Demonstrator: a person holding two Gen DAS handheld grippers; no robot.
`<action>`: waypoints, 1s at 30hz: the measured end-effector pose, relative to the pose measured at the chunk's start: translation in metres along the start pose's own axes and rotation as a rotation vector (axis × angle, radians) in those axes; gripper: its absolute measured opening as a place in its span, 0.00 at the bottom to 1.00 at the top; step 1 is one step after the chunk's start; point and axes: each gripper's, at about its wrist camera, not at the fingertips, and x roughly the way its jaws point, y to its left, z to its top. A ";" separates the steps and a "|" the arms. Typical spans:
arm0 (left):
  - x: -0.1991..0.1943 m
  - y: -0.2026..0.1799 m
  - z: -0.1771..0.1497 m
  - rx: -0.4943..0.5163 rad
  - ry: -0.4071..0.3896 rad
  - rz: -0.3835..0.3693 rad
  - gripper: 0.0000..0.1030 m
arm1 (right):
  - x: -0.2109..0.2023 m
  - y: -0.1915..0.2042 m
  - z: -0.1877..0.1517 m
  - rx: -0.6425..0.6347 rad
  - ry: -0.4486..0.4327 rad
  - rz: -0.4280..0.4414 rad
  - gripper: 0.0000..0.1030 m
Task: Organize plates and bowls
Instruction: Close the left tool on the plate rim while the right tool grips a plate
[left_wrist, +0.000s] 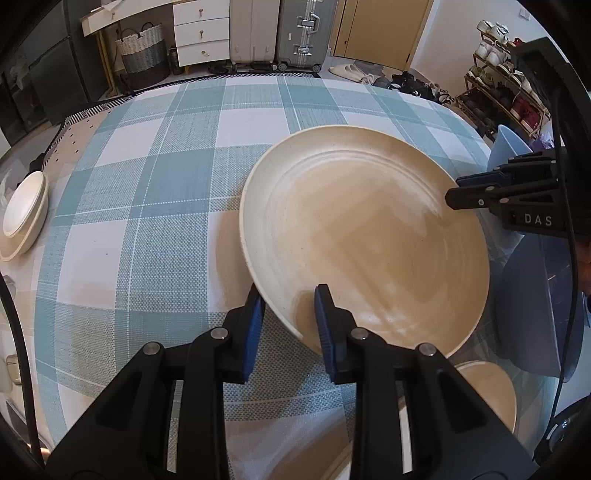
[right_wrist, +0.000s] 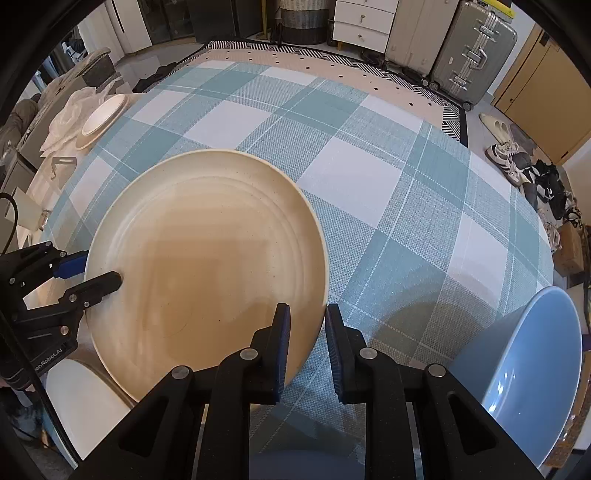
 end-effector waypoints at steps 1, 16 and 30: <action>-0.002 0.001 0.000 -0.002 -0.005 0.002 0.24 | -0.001 0.000 0.000 0.000 -0.003 0.000 0.19; -0.050 0.000 -0.001 -0.004 -0.088 0.020 0.24 | -0.042 0.012 -0.005 -0.002 -0.087 -0.001 0.19; -0.112 -0.009 -0.019 0.013 -0.155 0.031 0.24 | -0.092 0.030 -0.027 0.015 -0.167 0.007 0.19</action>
